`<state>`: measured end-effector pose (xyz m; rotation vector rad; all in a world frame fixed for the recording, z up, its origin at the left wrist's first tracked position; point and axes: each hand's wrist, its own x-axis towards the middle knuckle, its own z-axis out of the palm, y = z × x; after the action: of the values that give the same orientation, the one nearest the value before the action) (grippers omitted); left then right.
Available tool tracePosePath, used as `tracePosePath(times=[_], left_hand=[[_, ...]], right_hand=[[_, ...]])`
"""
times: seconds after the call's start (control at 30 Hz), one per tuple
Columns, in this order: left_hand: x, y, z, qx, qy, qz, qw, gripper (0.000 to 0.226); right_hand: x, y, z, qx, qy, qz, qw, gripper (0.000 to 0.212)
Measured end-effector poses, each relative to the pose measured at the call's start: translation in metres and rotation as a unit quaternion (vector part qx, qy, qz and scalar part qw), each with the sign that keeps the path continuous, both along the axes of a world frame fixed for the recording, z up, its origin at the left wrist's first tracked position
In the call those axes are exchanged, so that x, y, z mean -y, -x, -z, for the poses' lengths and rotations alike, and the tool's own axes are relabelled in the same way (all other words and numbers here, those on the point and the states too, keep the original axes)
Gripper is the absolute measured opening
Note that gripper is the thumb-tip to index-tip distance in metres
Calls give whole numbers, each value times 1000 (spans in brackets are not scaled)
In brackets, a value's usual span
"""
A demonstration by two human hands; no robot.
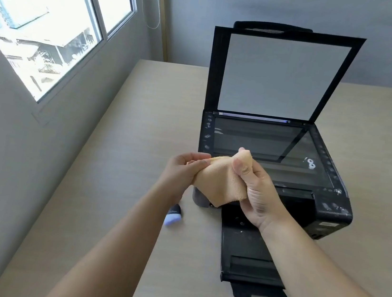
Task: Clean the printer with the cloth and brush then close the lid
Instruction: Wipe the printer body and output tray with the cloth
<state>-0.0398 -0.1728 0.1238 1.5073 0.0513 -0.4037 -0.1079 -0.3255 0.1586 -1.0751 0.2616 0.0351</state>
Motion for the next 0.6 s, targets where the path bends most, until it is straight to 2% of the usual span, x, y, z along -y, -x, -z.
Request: tracePosePath(times=[0.1, 0.17, 0.23, 0.27, 0.3, 0.33, 0.37, 0.4, 0.43, 0.47, 0.5, 0.53, 0.6], left_hand=[[3, 1, -4, 3, -29, 59, 998, 15], [3, 2, -7, 15, -76, 100, 992, 28], [0, 3, -4, 27, -120, 100, 987, 30], [-2, 3, -1, 36, -133, 86, 987, 27], [-5, 2, 3, 47, -143, 68, 986, 24], [-7, 1, 6, 55, -148, 46, 986, 23], [-8, -1, 10, 57, -150, 26, 987, 22], [-9, -2, 12, 57, -150, 10, 987, 22], [-9, -3, 14, 57, -152, 0, 987, 22], [-9, -4, 14, 57, -156, -7, 986, 23], [-8, -4, 14, 58, -160, -10, 985, 26], [-6, -5, 15, 61, -163, -11, 985, 28], [-2, -5, 17, 65, -173, -5, 983, 30]], right_hand=[[13, -4, 4, 9, 13, -3, 1000, 24], [19, -6, 7, 21, -6, 9, 1000, 18], [28, -8, 6, 31, -19, 39, 999, 12], [34, -9, 4, 36, 1, 54, 998, 11], [41, -10, 1, 34, 67, 66, 995, 15], [49, -11, -1, 18, 190, 71, 979, 23], [56, -13, 0, -2, 353, 68, 933, 30], [61, -15, 2, -19, 513, 56, 856, 33], [64, -17, 6, -12, 631, 56, 774, 32], [64, -20, 12, 14, 698, 67, 712, 27], [61, -22, 20, 41, 733, 79, 674, 19], [57, -25, 29, 54, 748, 75, 657, 13], [44, -25, 49, 59, 752, 36, 656, 13]])
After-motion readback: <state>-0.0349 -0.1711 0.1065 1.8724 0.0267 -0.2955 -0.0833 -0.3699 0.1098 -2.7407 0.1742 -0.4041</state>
